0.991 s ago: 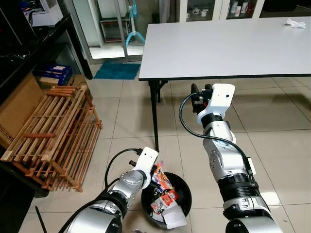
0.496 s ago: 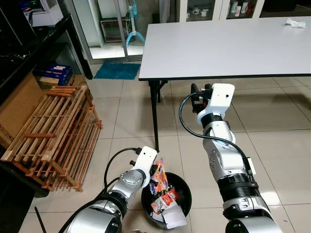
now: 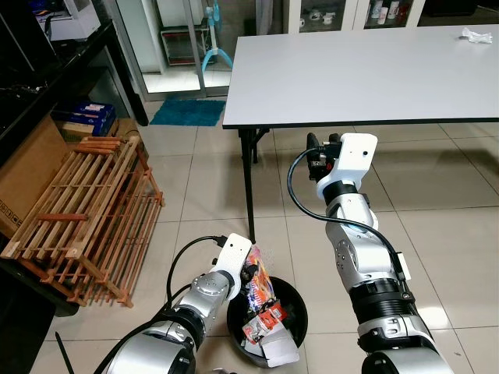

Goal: Picking trash to rubbish bin

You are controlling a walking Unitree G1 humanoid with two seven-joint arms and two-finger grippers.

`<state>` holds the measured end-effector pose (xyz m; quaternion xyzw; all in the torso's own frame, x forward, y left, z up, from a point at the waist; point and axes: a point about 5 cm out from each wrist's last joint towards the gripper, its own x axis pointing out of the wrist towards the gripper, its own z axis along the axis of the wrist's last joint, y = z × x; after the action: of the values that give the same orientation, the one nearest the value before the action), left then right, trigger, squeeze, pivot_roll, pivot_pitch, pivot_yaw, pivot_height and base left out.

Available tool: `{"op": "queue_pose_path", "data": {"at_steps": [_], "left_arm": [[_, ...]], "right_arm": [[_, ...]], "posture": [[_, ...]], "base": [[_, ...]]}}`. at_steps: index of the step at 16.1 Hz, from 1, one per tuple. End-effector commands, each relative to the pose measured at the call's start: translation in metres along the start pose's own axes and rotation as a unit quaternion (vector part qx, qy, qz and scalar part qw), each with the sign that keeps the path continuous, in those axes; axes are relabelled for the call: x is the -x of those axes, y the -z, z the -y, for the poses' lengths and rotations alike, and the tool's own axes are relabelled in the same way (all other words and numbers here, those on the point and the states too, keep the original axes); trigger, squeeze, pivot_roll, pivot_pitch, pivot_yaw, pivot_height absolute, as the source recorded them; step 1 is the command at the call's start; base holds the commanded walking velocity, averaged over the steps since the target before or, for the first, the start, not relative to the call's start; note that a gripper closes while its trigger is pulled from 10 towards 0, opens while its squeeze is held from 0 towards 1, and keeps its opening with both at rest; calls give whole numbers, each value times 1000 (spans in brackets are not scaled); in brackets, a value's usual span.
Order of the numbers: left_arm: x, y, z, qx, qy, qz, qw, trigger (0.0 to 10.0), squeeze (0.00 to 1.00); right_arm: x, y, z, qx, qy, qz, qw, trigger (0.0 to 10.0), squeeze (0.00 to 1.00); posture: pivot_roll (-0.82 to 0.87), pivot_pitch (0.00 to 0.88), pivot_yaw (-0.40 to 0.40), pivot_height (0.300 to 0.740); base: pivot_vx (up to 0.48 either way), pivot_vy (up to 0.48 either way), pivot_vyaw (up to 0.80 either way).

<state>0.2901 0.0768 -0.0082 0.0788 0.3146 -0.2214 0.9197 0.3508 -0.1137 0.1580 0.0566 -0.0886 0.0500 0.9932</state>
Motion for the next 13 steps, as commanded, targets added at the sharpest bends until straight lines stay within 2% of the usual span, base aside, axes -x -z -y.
{"op": "queue_pose_path", "data": {"at_steps": [1,7,8,9,13], "left_arm": [[0,-6,-4,-3,-8,8,1000,10000,1000],[0,-7,-3,-4,-9,13,1000,10000,1000],[0,-7,-5,-14,-17,10,1000,10000,949],[0,-8,-6,-23,-23,12,999,10000,0],[1,-17,-15,-5,-39,32,999,10000,0]], "right_arm": [[0,-3,-1,-3,2,3,1000,10000,0],[0,-3,-1,-3,2,4,1000,10000,0],[0,-3,-1,-3,2,3,1000,10000,0],[0,-3,-1,-3,2,4,1000,10000,0],[0,-3,-1,-3,2,3,1000,10000,0]], "posture": [[-55,0,114,740],[-54,0,114,740],[-54,0,113,740],[-54,0,113,740],[-51,0,111,740]], "base": [[0,0,0],[0,0,0],[0,0,0],[0,0,0],[0,0,0]]}}
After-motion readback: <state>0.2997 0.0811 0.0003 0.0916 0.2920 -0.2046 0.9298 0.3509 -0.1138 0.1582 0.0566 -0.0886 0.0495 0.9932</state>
